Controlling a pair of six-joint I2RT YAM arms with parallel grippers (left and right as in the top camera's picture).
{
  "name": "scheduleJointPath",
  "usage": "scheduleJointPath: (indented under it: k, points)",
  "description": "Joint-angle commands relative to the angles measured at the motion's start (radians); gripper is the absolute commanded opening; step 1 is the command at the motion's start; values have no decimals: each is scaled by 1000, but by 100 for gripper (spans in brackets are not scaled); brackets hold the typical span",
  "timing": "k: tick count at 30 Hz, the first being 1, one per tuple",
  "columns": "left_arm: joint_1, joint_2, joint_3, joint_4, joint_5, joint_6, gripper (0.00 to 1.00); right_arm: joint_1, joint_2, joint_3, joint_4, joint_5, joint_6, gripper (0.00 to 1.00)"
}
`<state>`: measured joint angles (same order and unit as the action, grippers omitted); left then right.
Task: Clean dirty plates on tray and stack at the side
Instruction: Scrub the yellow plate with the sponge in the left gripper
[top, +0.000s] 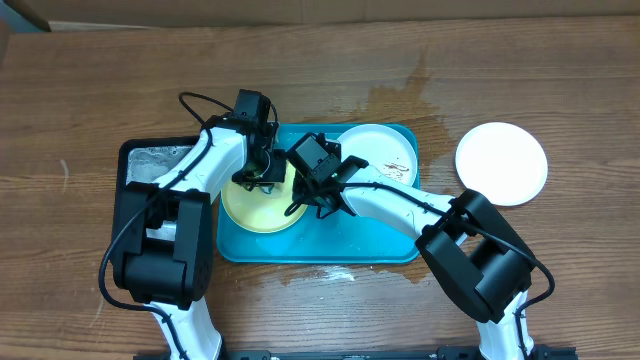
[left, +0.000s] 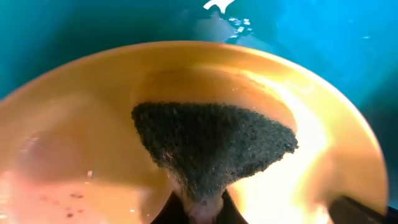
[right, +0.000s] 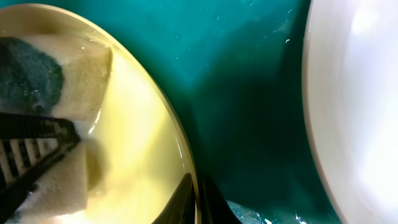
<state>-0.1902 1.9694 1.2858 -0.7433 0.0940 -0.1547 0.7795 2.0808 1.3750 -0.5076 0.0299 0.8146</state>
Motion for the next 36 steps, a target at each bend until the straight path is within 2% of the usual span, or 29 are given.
scheduleJointPath:
  k: [1, 14, 28, 36]
  points:
    - [5, 11, -21, -8, -107, -10, 4, 2, 57, -28, -21, 21, 1, 4]
    - [5, 11, -21, -23, -334, -10, 4, -2, 57, -28, -21, 29, 0, 4]
    - [0, 11, -21, -16, -380, -16, 4, -18, 57, -28, -39, 36, 1, 4]
    - [-67, 11, 2, -14, -385, -27, 4, -55, 57, -28, -70, 39, 1, 4]
